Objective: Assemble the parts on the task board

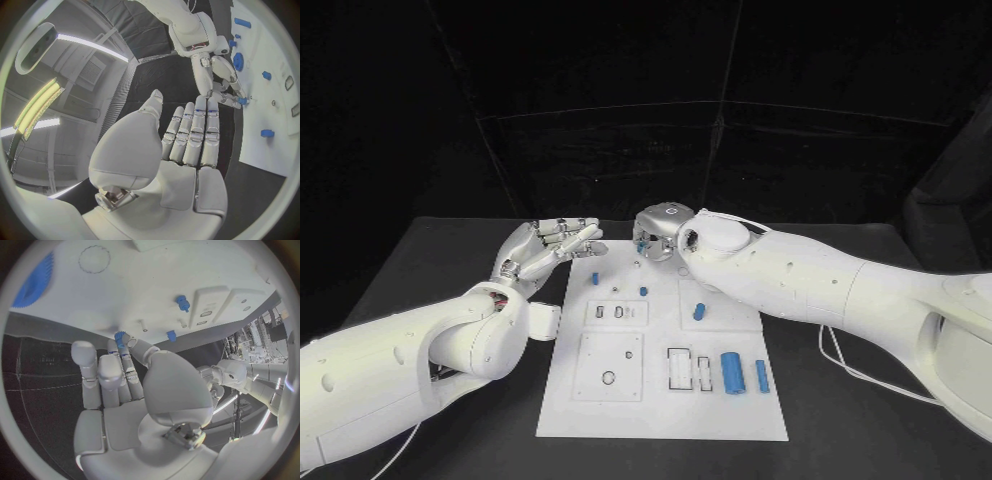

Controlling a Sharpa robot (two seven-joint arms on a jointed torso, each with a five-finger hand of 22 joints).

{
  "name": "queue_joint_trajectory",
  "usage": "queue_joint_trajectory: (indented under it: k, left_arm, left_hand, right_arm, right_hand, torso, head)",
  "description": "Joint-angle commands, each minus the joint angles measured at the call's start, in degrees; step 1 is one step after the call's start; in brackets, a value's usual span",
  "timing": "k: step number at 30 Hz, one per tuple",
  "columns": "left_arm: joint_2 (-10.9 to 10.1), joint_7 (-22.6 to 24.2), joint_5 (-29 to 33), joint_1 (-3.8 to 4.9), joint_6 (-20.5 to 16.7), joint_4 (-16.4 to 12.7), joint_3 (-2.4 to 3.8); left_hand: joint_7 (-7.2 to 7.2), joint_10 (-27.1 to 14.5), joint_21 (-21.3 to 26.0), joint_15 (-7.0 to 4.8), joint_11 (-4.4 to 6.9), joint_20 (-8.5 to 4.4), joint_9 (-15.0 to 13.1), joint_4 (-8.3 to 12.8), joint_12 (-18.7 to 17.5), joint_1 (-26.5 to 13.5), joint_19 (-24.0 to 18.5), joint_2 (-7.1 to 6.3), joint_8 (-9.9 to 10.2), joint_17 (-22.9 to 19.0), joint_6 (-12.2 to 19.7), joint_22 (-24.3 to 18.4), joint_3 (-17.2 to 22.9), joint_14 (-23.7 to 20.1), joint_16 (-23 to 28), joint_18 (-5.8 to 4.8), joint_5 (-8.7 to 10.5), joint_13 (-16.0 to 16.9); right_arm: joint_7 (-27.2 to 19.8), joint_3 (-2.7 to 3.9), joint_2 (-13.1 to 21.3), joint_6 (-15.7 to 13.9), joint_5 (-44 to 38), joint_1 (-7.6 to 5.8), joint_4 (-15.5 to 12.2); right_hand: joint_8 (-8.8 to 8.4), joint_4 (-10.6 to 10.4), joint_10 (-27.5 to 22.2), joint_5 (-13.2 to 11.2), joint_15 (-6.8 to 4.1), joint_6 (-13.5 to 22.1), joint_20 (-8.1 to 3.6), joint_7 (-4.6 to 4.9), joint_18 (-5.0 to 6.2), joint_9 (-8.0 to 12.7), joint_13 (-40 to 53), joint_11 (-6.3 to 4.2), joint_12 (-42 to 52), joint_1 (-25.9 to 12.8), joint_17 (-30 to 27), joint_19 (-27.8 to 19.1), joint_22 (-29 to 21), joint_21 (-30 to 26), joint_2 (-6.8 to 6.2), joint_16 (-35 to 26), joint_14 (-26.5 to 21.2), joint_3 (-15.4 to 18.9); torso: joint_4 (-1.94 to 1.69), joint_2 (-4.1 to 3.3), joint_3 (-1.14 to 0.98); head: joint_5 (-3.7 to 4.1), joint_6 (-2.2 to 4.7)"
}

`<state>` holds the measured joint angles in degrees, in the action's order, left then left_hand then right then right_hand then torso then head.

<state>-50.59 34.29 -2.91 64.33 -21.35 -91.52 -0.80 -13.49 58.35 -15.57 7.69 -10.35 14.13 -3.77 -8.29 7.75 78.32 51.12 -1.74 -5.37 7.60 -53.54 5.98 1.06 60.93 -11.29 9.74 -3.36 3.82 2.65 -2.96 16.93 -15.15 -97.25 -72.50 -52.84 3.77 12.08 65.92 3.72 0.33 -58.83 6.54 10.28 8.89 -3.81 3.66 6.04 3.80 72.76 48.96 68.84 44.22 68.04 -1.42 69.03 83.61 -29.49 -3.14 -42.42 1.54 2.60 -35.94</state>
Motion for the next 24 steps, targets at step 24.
queue_joint_trajectory:
  k: [24]
  left_arm:
    - [-0.84, -0.86, -0.13, 0.21, 1.77, 0.00, 0.04]
  left_hand:
    - [-0.52, -0.34, 0.49, 0.21, -0.32, 0.09, 0.07, 0.68, -0.55, -0.35, 0.18, 0.14, 0.45, 0.10, 0.34, -0.27, -0.15, 0.07, 0.60, 0.76, 0.19, -0.11]
  right_arm:
    - [3.66, 1.36, 15.25, -3.31, 15.09, -1.01, -14.50]
  right_hand:
    - [0.68, -7.96, 10.76, 5.01, -1.48, 6.10, -1.34, -1.60, -1.07, -0.29, 6.79, -2.62, 13.36, -4.18, 7.09, 2.37, 3.44, 2.02, -5.83, 4.55, 1.87, 10.49]
  torso:
    - [1.17, 0.33, -0.32]
  head:
    - [-0.58, 0.23]
